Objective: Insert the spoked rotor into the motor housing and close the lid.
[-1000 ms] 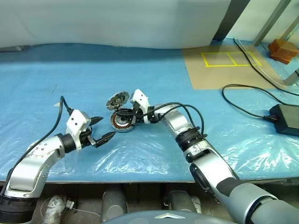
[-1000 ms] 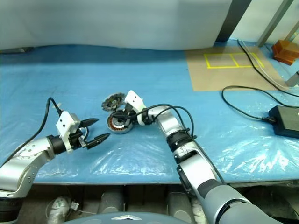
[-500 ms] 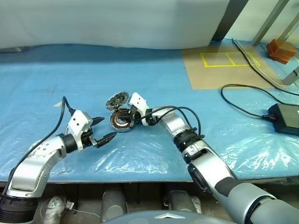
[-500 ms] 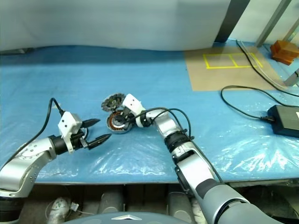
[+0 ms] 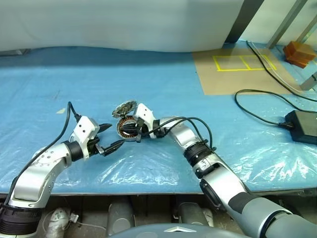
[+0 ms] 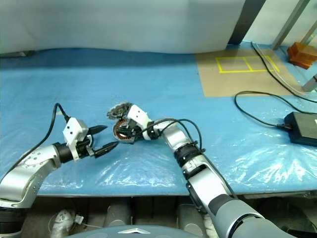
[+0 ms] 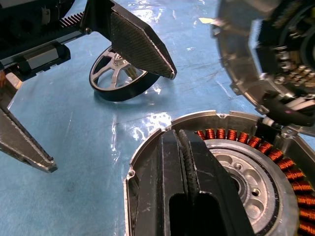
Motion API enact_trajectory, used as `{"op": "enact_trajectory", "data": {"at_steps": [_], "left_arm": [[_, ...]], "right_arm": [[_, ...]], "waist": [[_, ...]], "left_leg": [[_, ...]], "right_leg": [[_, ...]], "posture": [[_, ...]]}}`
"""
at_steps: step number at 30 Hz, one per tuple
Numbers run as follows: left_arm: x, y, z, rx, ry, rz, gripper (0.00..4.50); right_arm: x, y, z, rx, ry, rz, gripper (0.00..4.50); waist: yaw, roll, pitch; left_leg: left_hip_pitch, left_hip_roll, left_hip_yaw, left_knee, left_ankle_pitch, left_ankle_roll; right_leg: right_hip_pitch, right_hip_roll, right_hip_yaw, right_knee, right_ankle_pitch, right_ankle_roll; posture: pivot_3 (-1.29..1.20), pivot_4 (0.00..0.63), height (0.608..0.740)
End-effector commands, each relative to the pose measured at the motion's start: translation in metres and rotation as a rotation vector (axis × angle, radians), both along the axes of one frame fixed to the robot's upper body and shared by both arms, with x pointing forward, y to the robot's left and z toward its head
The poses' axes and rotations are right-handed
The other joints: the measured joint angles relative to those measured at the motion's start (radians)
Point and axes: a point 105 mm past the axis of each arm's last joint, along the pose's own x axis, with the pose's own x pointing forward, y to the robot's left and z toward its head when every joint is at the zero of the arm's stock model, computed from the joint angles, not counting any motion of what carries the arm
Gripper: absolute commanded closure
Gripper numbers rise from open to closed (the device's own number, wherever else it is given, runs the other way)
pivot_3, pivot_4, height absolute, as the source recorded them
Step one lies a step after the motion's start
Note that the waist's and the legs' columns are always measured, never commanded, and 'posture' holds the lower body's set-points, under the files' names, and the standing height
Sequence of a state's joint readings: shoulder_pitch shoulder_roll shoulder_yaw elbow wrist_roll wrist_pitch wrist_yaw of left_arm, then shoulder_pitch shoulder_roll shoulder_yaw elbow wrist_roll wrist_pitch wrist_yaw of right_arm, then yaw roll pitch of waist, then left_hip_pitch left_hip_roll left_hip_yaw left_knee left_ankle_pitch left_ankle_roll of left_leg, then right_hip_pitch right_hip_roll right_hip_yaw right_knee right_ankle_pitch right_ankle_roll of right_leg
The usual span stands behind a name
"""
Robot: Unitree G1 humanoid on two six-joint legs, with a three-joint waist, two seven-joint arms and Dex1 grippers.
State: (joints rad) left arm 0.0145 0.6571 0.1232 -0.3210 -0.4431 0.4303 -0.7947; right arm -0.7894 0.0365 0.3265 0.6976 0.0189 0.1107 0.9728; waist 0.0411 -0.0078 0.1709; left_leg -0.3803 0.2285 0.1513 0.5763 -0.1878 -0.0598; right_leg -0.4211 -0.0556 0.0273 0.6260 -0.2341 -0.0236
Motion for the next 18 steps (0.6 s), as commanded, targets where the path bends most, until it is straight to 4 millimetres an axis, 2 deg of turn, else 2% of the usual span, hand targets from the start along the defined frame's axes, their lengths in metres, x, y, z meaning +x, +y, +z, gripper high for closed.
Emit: {"op": "enact_trajectory", "data": {"at_steps": [1, 5, 9, 18], "left_arm": [[-0.001, 0.0, 0.007, 0.002, -0.037, -0.008, 0.0], [-0.001, -0.001, 0.007, 0.003, -0.037, -0.01, 0.0], [-0.001, -0.002, 0.008, 0.003, -0.037, -0.016, 0.0], [0.001, -0.003, 0.009, 0.005, -0.04, -0.024, 0.0]], "right_arm": [[0.005, -0.001, 0.004, 0.03, 0.017, -0.032, 4.48], [0.014, -0.005, 0.038, 0.216, 0.126, -0.066, 4.48], [0.018, -0.008, 0.051, 0.268, 0.158, -0.063, 4.48], [0.007, -0.001, 0.006, 0.044, 0.107, -0.059, 4.48]], "waist": [[0.0, 0.0, 0.0], [0.001, 0.0, 0.0], [0.001, 0.0, 0.0], [0.001, 0.0, 0.0]], "left_leg": [[0.0, 0.0, 0.0, 0.0, 0.0, 0.0], [0.0, 0.0, 0.0, 0.0, 0.0, 0.0], [0.0, 0.0, 0.0, 0.0, 0.0, 0.0], [-0.001, 0.0, 0.0, 0.0, 0.0, 0.0]], "right_leg": [[0.0, 0.0, 0.0, 0.0, 0.0, 0.0], [0.0, 0.0, 0.0, 0.0, 0.0, 0.0], [0.0, 0.0, 0.0, 0.0, 0.0, 0.0], [0.0, 0.0, -0.001, -0.001, 0.0, 0.0]], "posture": [[0.0, 0.15, 0.74], [0.0, 0.15, 0.74], [0.0, 0.15, 0.74], [0.0, 0.15, 0.74]]}}
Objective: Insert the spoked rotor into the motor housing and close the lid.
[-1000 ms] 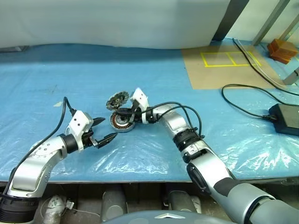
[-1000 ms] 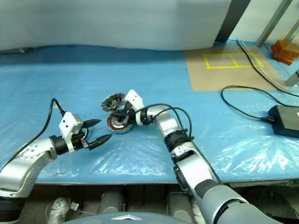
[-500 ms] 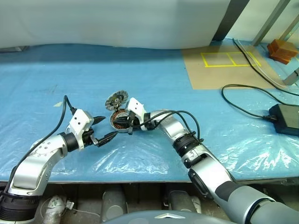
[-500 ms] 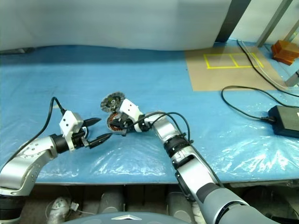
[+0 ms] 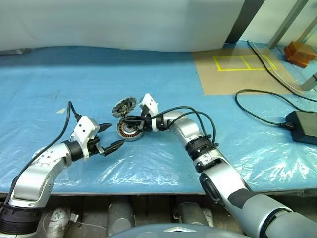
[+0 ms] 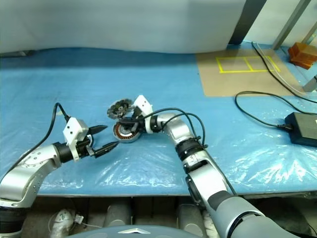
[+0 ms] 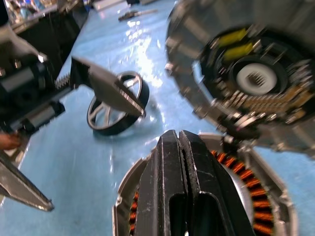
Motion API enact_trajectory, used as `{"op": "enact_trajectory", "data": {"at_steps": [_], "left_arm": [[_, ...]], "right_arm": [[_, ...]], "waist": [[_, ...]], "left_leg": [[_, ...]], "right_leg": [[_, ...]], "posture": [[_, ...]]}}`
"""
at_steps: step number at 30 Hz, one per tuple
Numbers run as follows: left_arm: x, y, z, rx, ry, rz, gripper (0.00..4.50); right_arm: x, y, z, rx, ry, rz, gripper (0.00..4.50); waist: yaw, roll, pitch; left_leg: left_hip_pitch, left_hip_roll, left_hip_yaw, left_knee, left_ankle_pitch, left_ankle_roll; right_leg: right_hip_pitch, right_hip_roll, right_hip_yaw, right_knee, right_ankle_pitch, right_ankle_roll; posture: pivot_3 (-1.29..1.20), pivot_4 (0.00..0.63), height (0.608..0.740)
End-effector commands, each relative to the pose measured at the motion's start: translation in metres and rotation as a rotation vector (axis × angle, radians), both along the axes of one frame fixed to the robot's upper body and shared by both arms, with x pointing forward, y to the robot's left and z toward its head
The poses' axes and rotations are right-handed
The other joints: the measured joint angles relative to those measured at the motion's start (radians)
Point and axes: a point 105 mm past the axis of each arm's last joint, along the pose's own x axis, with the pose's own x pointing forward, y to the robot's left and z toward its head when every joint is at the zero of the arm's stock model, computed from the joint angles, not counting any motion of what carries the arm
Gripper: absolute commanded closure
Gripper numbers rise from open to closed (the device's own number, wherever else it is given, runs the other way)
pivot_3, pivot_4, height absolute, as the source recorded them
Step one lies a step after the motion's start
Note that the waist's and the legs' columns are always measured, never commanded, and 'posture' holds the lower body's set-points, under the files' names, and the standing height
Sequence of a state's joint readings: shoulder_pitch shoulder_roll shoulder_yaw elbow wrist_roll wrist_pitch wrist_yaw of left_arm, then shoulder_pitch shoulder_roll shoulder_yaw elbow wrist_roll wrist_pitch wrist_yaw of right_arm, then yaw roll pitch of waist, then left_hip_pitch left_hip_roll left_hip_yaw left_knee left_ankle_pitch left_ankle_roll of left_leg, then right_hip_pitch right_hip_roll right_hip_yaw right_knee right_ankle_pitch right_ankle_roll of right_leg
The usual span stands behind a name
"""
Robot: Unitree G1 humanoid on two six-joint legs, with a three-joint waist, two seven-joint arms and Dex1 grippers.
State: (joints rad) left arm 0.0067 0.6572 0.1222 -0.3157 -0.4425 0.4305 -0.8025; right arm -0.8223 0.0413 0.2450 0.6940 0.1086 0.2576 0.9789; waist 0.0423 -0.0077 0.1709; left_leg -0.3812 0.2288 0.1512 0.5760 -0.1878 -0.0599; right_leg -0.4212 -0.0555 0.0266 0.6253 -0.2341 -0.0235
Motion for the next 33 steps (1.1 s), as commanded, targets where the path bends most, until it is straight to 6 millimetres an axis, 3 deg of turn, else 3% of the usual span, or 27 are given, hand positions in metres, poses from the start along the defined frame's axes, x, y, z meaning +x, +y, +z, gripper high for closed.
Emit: {"op": "enact_trajectory", "data": {"at_steps": [1, 6, 11, 14, 16, 20, 23, 30, 33], "left_arm": [[0.001, -0.003, 0.008, 0.005, -0.039, -0.018, 0.0], [0.0, -0.003, 0.007, 0.007, -0.038, -0.016, 0.0], [-0.001, -0.003, 0.007, 0.007, -0.038, -0.014, 0.0], [0.0, -0.004, 0.007, 0.006, -0.038, -0.016, 0.0], [0.0, -0.004, 0.007, 0.006, -0.04, -0.017, 0.0], [0.001, -0.005, 0.007, 0.006, -0.04, -0.019, 0.0], [0.001, -0.005, 0.008, 0.006, -0.041, -0.018, 0.0], [0.0, -0.005, 0.007, 0.007, -0.037, -0.02, 0.0], [0.002, -0.005, 0.007, 0.008, -0.038, -0.021, 0.0]], "right_arm": [[-0.003, 0.005, -0.011, -0.058, -0.046, -0.003, 4.48], [0.005, 0.0, -0.012, -0.045, -0.029, -0.057, 4.48], [0.002, 0.002, 0.023, 0.137, 0.032, -0.012, 4.48], [0.002, 0.003, 0.033, 0.179, 0.037, -0.003, 4.48], [0.003, 0.004, 0.027, 0.132, 0.015, -0.011, 4.48], [0.007, -0.003, -0.011, -0.079, -0.077, -0.05, 4.48], [0.009, -0.008, -0.02, -0.102, -0.058, -0.078, 4.48], [0.016, -0.01, -0.007, -0.02, -0.03, -0.107, 4.48], [0.013, -0.003, 0.019, 0.133, 0.011, -0.083, 4.48]], "waist": [[0.0, 0.0, 0.0], [0.0, 0.0, 0.0], [0.0, 0.0, 0.0], [0.001, 0.0, 0.0], [0.0, 0.0, 0.0], [0.0, 0.0, 0.0], [0.0, 0.0, 0.0], [0.001, 0.0, 0.0], [0.001, 0.0, 0.0]], "left_leg": [[0.0, 0.0, 0.0, 0.0, 0.0, 0.0], [0.001, 0.0, 0.0, 0.0, 0.0, 0.0], [0.001, 0.0, 0.0, 0.0, 0.0, 0.0], [0.001, 0.0, 0.0, 0.0, 0.0, 0.0], [0.001, 0.0, 0.0, 0.0, 0.0, 0.0], [0.001, 0.0, 0.0, 0.0, 0.0, 0.0], [0.001, 0.0, 0.0, 0.0, 0.0, 0.0], [0.002, 0.0, 0.0, 0.0, 0.0, 0.0], [0.001, 0.0, 0.0, 0.0, 0.0, 0.0]], "right_leg": [[0.0, 0.0, 0.0, 0.0, 0.0, 0.0], [0.0, 0.0, 0.0, 0.001, 0.0, 0.0], [0.0, 0.0, 0.001, 0.001, 0.0, 0.0], [0.0, 0.0, 0.0, 0.0, 0.0, 0.0], [0.0, 0.0, 0.0, 0.0, 0.0, 0.0], [0.0, 0.0, 0.0, 0.0, 0.0, 0.0], [0.001, 0.0, 0.0, 0.0, 0.0, 0.0], [0.001, 0.0, 0.001, 0.001, 0.0, 0.0], [0.001, 0.0, 0.001, 0.0, 0.0, 0.0]], "posture": [[0.0, 0.15, 0.74], [0.0, 0.15, 0.74], [0.0, 0.15, 0.74], [0.0, 0.15, 0.74], [0.0, 0.15, 0.74], [0.0, 0.15, 0.74], [0.0, 0.15, 0.74], [0.0, 0.15, 0.74], [0.0, 0.15, 0.74]]}}
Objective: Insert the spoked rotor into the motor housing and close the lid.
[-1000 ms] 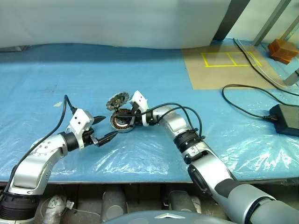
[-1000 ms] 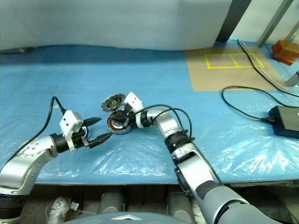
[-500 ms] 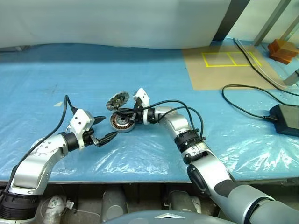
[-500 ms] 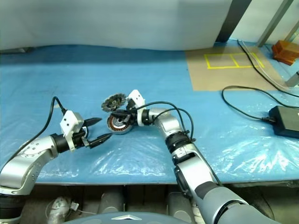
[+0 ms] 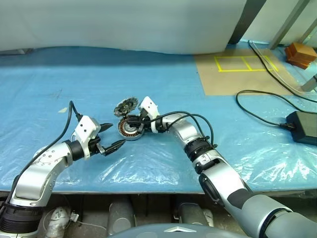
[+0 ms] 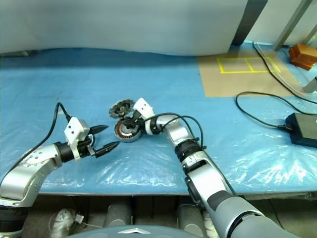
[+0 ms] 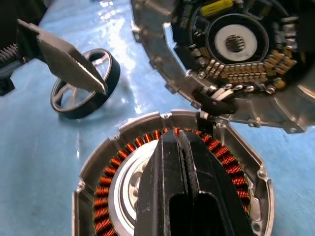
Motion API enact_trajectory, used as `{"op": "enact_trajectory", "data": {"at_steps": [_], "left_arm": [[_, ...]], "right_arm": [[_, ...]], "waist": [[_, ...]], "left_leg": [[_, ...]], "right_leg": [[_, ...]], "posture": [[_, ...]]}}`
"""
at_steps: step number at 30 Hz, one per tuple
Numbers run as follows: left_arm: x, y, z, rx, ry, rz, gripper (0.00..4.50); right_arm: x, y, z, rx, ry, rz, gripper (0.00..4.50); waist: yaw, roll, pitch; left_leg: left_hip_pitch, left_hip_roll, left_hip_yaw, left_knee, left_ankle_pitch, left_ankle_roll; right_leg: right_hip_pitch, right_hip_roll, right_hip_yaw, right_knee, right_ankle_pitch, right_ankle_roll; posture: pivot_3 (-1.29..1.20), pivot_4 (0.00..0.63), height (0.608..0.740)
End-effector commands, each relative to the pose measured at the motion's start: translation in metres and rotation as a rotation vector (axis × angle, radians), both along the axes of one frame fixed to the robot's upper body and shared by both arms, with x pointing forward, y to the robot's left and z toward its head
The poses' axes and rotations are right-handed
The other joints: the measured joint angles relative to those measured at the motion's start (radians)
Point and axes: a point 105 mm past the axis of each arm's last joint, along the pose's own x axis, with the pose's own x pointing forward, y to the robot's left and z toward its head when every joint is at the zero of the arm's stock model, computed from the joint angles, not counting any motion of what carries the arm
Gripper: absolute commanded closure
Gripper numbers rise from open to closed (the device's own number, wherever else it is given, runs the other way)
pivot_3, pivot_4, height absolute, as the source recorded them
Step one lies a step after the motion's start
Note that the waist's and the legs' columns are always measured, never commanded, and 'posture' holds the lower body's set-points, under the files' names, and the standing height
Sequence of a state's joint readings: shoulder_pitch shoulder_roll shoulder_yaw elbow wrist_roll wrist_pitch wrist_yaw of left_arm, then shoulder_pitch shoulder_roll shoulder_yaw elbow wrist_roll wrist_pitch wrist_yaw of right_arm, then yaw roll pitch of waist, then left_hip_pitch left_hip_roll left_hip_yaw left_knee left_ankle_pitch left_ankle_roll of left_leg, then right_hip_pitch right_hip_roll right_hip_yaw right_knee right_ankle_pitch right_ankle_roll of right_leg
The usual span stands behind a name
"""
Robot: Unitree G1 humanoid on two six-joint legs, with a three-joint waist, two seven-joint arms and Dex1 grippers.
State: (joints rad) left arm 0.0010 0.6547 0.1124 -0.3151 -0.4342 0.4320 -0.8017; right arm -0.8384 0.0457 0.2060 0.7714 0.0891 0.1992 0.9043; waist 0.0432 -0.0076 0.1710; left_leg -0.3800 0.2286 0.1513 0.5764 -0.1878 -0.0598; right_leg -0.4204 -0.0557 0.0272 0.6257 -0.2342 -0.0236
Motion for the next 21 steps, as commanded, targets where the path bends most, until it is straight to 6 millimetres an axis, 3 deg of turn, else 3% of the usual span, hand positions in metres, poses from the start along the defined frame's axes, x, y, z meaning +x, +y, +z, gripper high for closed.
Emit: {"op": "enact_trajectory", "data": {"at_steps": [1, 4, 7, 12, 14, 17, 21], "left_arm": [[0.002, -0.003, 0.009, 0.002, -0.04, -0.017, 0.0], [0.002, -0.004, 0.009, 0.002, -0.041, -0.019, 0.0], [0.002, -0.003, 0.009, 0.004, -0.042, -0.02, 0.0], [0.003, -0.004, 0.009, 0.002, -0.042, -0.019, 0.0], [0.003, -0.004, 0.01, 0.002, -0.044, -0.018, 0.0], [0.002, -0.003, 0.01, 0.002, -0.045, -0.016, 0.0], [0.002, -0.003, 0.009, 0.003, -0.042, -0.016, 0.0]], "right_arm": [[-0.003, 0.006, 0.034, 0.191, 0.038, 0.036, 4.48], [-0.007, 0.007, 0.047, 0.242, 0.059, 0.069, 4.48], [-0.009, 0.008, 0.041, 0.199, 0.045, 0.069, 4.48], [-0.014, 0.002, -0.024, -0.158, -0.066, 0.074, 4.48], [-0.014, -0.002, -0.037, -0.199, -0.048, 0.053, 4.48], [-0.01, -0.001, -0.027, -0.116, 0.005, 0.012, 4.48], [-0.008, 0.001, 0.009, 0.075, 0.06, 0.035, 4.48]], "waist": [[0.0, 0.0, 0.0], [0.001, 0.0, 0.0], [0.0, 0.0, 0.0], [0.0, 0.0, 0.0], [-0.001, 0.001, -0.001], [-0.002, 0.002, -0.001], [-0.001, 0.002, -0.001]], "left_leg": [[0.0, 0.0, 0.0, 0.0, 0.0, 0.0], [-0.001, 0.0, 0.0, 0.0, 0.0, 0.0], [-0.001, 0.0, 0.0, -0.001, 0.0, 0.0], [-0.001, 0.0, 0.0, -0.001, 0.0, 0.0], [0.0, 0.0, 0.0, -0.001, 0.0, 0.0], [0.003, 0.0, 0.0, -0.001, 0.0, 0.0], [0.003, -0.001, 0.0, -0.001, 0.0, 0.0]], "right_leg": [[0.0, 0.0, 0.0, 0.0, 0.0, 0.0], [-0.001, 0.0, 0.0, 0.0, 0.0, 0.0], [-0.001, 0.0, -0.001, -0.001, 0.0, 0.0], [-0.001, 0.0, -0.001, -0.001, 0.0, 0.0], [0.0, 0.0, 0.0, 0.0, 0.0, 0.0], [0.002, 0.0, 0.0, 0.0, 0.0, 0.0], [0.002, 0.0, 0.001, 0.0, 0.0, 0.0]], "posture": [[0.0, 0.15, 0.74], [0.0, 0.15, 0.74], [0.0, 0.15, 0.74], [0.0, 0.15, 0.74], [0.0, 0.15, 0.74], [0.0, 0.15, 0.74], [0.0, 0.15, 0.74]]}}
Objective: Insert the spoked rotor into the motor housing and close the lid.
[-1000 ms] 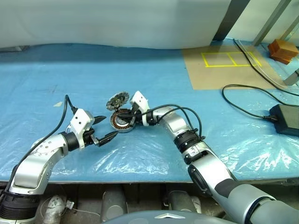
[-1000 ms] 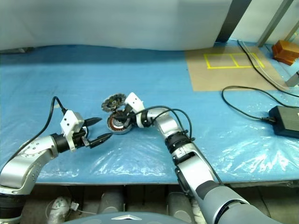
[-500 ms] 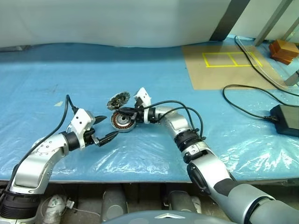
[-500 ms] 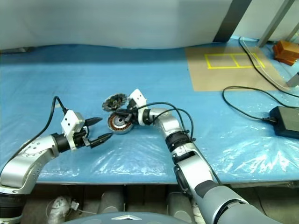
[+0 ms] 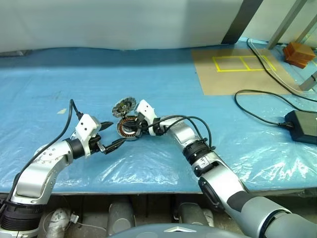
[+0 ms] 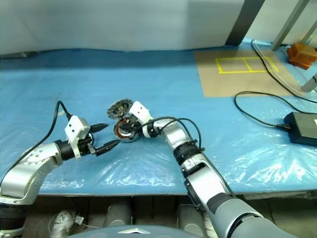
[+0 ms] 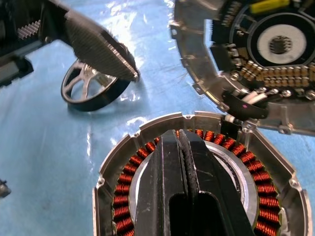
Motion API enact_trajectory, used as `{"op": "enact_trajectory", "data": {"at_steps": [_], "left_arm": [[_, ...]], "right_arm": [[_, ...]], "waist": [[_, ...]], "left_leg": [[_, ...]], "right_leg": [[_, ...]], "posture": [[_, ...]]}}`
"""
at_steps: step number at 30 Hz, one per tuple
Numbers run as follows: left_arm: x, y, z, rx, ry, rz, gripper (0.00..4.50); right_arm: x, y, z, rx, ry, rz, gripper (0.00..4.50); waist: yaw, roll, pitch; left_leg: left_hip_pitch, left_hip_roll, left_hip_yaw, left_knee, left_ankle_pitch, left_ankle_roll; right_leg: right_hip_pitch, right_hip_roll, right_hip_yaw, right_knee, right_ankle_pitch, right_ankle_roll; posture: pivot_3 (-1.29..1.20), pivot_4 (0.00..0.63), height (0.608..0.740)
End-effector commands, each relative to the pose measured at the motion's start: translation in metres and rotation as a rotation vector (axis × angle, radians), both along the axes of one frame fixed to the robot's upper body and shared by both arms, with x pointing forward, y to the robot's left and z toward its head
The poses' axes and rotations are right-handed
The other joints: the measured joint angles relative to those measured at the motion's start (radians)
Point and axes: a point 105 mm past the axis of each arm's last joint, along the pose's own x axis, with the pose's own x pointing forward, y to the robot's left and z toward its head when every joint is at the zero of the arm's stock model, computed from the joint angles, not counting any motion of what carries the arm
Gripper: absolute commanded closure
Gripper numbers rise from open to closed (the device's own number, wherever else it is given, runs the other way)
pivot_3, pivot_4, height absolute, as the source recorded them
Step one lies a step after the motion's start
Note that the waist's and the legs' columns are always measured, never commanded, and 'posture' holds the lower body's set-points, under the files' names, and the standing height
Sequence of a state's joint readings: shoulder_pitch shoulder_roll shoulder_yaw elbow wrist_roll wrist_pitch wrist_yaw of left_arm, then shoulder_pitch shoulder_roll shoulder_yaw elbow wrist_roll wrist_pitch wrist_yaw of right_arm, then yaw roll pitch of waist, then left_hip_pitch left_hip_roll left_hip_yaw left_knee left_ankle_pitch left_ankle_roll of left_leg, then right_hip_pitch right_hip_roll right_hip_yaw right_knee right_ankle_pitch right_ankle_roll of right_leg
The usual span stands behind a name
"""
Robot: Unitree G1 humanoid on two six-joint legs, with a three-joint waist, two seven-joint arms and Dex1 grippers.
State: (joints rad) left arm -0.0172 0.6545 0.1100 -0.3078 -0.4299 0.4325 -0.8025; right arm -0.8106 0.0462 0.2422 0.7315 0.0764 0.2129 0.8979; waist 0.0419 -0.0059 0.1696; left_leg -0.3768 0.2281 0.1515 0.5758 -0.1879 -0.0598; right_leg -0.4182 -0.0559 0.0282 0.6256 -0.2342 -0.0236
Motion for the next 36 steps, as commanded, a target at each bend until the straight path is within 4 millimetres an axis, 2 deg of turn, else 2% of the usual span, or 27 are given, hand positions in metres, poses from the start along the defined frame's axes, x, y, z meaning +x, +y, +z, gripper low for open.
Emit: {"op": "enact_trajectory", "data": {"at_steps": [1, 5, 8, 10, 11, 14, 16, 23, 27, 29, 31, 33, 35, 36], "left_arm": [[-0.001, -0.003, 0.007, -0.001, -0.032, -0.015, 0.0], [-0.001, -0.004, 0.007, -0.002, -0.032, -0.02, 0.0], [0.0, -0.005, 0.007, -0.002, -0.032, -0.024, 0.0], [0.0, -0.005, 0.007, -0.001, -0.032, -0.025, 0.0], [0.0, -0.005, 0.006, -0.001, -0.032, -0.025, 0.0], [0.001, -0.005, 0.007, -0.001, -0.033, -0.027, 0.0], [0.001, -0.005, 0.007, 0.001, -0.034, -0.026, 0.0], [0.0, -0.004, 0.006, 0.004, -0.031, -0.026, 0.0], [0.001, -0.005, 0.007, 0.001, -0.034, -0.029, 0.0], [0.002, -0.005, 0.007, 0.002, -0.034, -0.029, 0.0], [0.002, -0.005, 0.007, 0.002, -0.035, -0.03, 0.0], [0.002, -0.005, 0.007, 0.002, -0.035, -0.031, 0.0], [0.002, -0.005, 0.007, 0.002, -0.036, -0.032, 0.0], [0.002, -0.005, 0.007, 0.001, -0.036, -0.033, 0.0]], "right_arm": [[-0.003, -0.002, 0.024, 0.143, 0.069, 0.038, 4.48], [-0.007, -0.001, 0.059, 0.278, 0.076, 0.089, 4.48], [-0.01, 0.002, 0.066, 0.282, 0.064, 0.106, 4.48], [-0.009, 0.003, 0.054, 0.225, 0.06, 0.084, 4.48], [-0.007, 0.002, 0.042, 0.16, 0.042, 0.065, 4.48], [-0.004, -0.006, -0.011, -0.112, -0.007, 0.022, 4.48], [0.0, -0.011, -0.02, -0.127, 0.025, -0.019, 4.48], [0.003, -0.008, 0.013, 0.056, 0.047, -0.014, 4.48], [-0.007, -0.001, 0.056, 0.281, 0.102, 0.074, 4.48], [-0.009, -0.001, 0.066, 0.319, 0.115, 0.086, 4.48], [-0.01, 0.001, 0.059, 0.273, 0.101, 0.083, 4.48], [-0.006, 0.002, 0.035, 0.131, 0.064, 0.047, 4.48], [-0.004, -0.002, 0.001, -0.06, 0.007, 0.023, 4.48], [-0.005, -0.003, -0.008, -0.103, 0.003, 0.025, 4.48]], "waist": [[0.002, 0.0, 0.0], [0.002, 0.0, 0.0], [0.001, 0.0, 0.0], [0.001, 0.0, 0.0], [0.001, 0.0, 0.0], [0.001, 0.0, 0.0], [0.001, 0.001, 0.0], [0.002, 0.001, 0.0], [0.003, 0.001, 0.0], [0.002, 0.001, 0.0], [0.0, 0.001, 0.0], [0.001, 0.001, 0.0], [0.001, 0.001, 0.0], [0.001, 0.001, 0.0]], "left_leg": [[0.0, 0.0, 0.0, 0.0, 0.0, 0.0], [-0.004, 0.0, 0.0, 0.0, 0.0, 0.0], [-0.004, 0.001, 0.0, -0.001, 0.0, 0.0], [-0.004, 0.001, 0.0, -0.002, 0.0, 0.0], [-0.004, 0.001, 0.0, -0.003, 0.0, 0.0], [-0.004, 0.0, 0.0, -0.003, 0.0, 0.0], [-0.004, -0.001, 0.0, -0.003, 0.0, 0.0], [0.0, -0.002, 0.0, -0.002, 0.0, 0.0], [-0.002, -0.001, 0.0, -0.001, 0.0, 0.0], [-0.003, -0.001, 0.0, -0.001, 0.0, 0.0], [-0.003, -0.001, 0.0, -0.002, 0.0, 0.0], [-0.003, -0.001, 0.0, -0.003, 0.0, 0.0], [-0.003, -0.001, 0.0, -0.004, 0.0, 0.0], [-0.003, -0.001, 0.0, -0.004, 0.0, 0.0]], "right_leg": [[0.0, 0.0, 0.0, 0.0, 0.0, 0.0], [-0.002, 0.0, -0.001, -0.001, 0.0, 0.0], [-0.003, 0.001, -0.001, -0.001, 0.001, 0.002], [-0.003, 0.001, -0.002, -0.001, 0.002, 0.003], [-0.003, 0.0, -0.002, -0.002, 0.002, 0.003], [-0.003, 0.0, -0.002, -0.002, 0.0, 0.001], [-0.003, -0.001, -0.002, -0.002, 0.0, 0.0], [0.0, -0.002, -0.001, -0.001, 0.0, 0.0], [-0.001, -0.002, -0.001, -0.001, 0.0, 0.0], [-0.002, -0.001, -0.001, -0.001, 0.0, 0.0], [-0.002, -0.001, -0.001, -0.001, 0.001, 0.002], [-0.002, -0.001, -0.002, -0.002, 0.002, 0.003], [-0.002, -0.001, -0.002, -0.002, 0.002, 0.003], [-0.002, -0.001, -0.002, -0.002, 0.001, 0.002]], "posture": [[0.0, 0.15, 0.74], [0.0, 0.15, 0.74], [0.0, 0.15, 0.74], [0.0, 0.15, 0.74], [0.0, 0.15, 0.74], [0.0, 0.15, 0.74], [0.0, 0.15, 0.74], [0.0, 0.15, 0.74], [0.0, 0.15, 0.74], [0.0, 0.15, 0.74], [0.0, 0.15, 0.74], [0.0, 0.15, 0.74], [0.0, 0.15, 0.74], [0.0, 0.15, 0.74]]}}
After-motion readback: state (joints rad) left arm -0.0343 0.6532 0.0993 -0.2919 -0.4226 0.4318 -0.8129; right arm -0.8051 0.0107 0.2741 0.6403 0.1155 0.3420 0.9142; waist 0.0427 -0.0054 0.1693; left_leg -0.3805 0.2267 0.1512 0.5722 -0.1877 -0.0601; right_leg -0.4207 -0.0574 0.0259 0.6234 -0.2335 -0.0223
